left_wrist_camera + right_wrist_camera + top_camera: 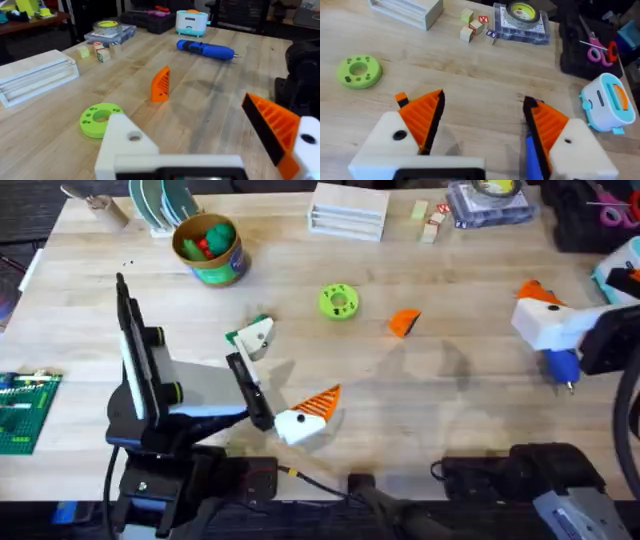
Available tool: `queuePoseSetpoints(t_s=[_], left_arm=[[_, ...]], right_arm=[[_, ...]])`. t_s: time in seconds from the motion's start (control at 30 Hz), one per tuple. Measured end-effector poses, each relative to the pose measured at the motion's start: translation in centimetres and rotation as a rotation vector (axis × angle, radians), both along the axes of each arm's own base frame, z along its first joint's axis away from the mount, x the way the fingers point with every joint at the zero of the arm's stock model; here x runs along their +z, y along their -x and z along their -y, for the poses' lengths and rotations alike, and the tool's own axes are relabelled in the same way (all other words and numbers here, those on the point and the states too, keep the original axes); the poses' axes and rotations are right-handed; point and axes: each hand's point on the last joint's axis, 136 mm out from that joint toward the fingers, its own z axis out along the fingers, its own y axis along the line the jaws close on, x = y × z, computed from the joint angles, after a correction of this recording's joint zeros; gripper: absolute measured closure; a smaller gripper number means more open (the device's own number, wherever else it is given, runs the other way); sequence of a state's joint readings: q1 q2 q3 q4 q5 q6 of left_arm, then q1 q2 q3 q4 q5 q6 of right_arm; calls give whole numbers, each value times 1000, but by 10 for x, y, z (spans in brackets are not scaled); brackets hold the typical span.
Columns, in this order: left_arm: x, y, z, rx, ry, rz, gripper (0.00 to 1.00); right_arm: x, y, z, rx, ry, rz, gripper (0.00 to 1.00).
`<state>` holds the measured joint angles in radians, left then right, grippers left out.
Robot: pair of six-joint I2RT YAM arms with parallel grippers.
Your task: Pick up the gripper from the table and insert it into the empty holder that is missing its gripper. Then pick up a screw, insert it into the mounting hole, and use the screwdriver to tighten it. Finally, clean up the table by picking up the vegetable and placing it into the bucket.
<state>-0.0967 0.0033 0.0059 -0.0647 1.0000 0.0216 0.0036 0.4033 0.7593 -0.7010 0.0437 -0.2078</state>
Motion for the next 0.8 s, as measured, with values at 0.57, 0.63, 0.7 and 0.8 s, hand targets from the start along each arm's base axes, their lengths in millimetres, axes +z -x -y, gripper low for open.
queuePoseSetpoints(t_s=[0.57,0.63,0.7,0.8], left_arm=[[0,0,0,0,0,0,7],[0,0,0,0,0,0,7],[0,0,0,0,0,-1,8],[0,0,0,0,0,0,8]], right_arm=[[-54,20,-52,228,-197,-304,9],[-58,21,-56,245,-199,-332,9],[-61,21,-61,266,-198,-349,9],[-64,21,-66,294,-193,-372,10]])
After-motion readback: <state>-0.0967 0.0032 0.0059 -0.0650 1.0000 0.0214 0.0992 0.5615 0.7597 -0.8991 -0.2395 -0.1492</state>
